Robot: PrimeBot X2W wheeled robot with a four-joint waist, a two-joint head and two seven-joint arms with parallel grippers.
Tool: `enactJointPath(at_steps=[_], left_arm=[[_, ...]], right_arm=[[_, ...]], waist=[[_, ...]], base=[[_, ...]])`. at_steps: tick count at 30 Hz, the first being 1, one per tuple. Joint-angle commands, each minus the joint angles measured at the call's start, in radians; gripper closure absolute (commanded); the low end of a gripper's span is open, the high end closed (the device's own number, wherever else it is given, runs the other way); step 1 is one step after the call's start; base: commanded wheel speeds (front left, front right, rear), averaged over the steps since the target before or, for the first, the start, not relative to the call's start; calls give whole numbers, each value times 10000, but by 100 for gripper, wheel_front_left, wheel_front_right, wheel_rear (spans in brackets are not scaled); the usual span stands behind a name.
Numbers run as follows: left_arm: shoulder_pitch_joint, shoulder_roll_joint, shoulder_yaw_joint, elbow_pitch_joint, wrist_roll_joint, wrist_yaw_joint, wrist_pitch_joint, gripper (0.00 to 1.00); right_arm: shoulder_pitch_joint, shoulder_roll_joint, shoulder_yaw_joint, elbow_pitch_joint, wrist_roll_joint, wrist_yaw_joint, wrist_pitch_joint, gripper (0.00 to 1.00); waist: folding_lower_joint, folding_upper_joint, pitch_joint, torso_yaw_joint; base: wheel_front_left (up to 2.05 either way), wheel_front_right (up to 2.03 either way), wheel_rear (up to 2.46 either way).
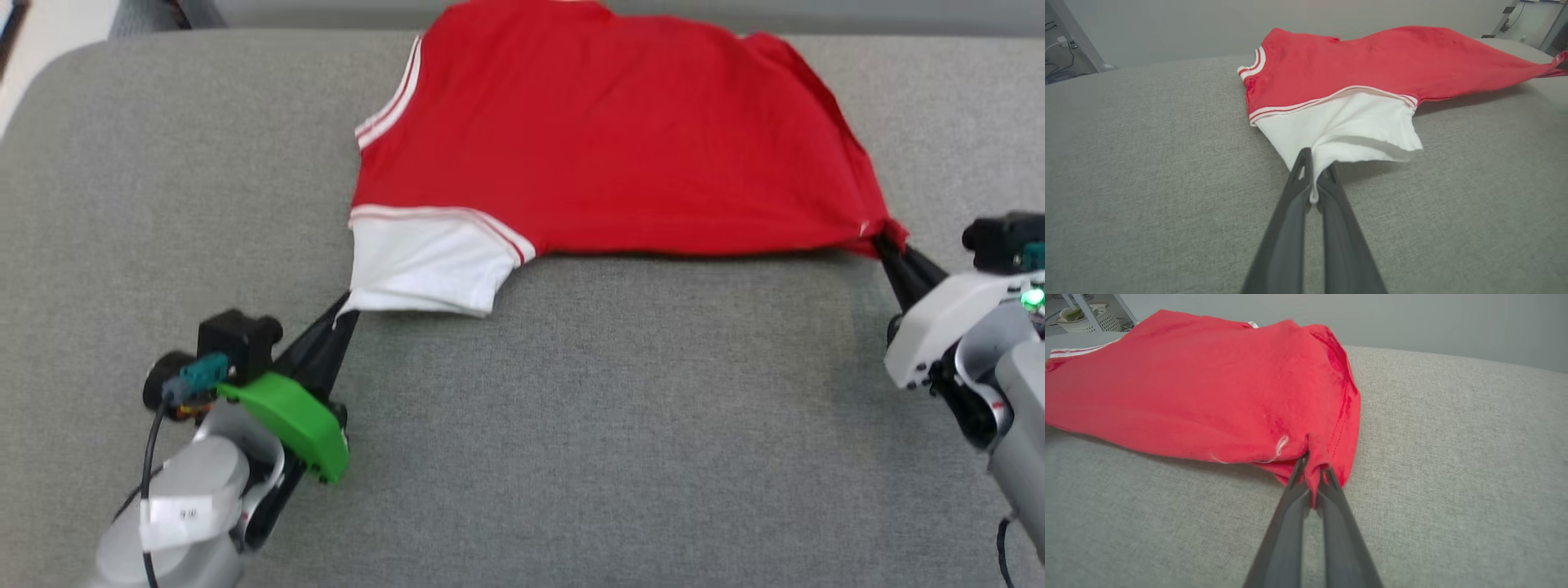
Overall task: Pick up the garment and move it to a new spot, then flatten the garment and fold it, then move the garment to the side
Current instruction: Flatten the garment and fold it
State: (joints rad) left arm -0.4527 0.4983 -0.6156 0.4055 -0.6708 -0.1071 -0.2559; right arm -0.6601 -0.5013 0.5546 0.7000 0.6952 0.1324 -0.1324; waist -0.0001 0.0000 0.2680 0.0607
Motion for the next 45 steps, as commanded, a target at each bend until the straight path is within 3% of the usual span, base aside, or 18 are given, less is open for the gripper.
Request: enactJointPath(at_steps=[1,13,29,33,36,45], left_arm=[[321,169,46,-151,-97,125,-49,100],[2551,1130,-152,-1664,-483,794,715,100],[4740,2255,-370,-3317,-1254,1126,1539,100],[5388,2525,-394,-3908,-2044,687,1820,100],[5681,2892,-400,-4175,-2138,658,1957,100],[6488,3560,-893,-5147,-2522,321,2646,100]], right_arm=[[273,-4,-30,-99,164,-17,-50,100],[2135,87,-117,-1325,1093,-17,-182,100],[5037,-424,-753,-2740,1356,-17,307,100],[5764,-698,-1003,-3200,630,-17,507,100],[6419,-574,-1418,-3706,555,-17,864,100],[8756,-297,-2757,-5661,749,-17,3066,100]], waist=[[1,0,-573,33],[1,0,-1590,-47],[1,0,-3034,140],[1,0,-3261,210],[1,0,-3369,240],[1,0,-3452,249]], base=[[0,0,0],[0,0,0],[0,0,0],[0,0,0],[0,0,0],[0,0,0]])
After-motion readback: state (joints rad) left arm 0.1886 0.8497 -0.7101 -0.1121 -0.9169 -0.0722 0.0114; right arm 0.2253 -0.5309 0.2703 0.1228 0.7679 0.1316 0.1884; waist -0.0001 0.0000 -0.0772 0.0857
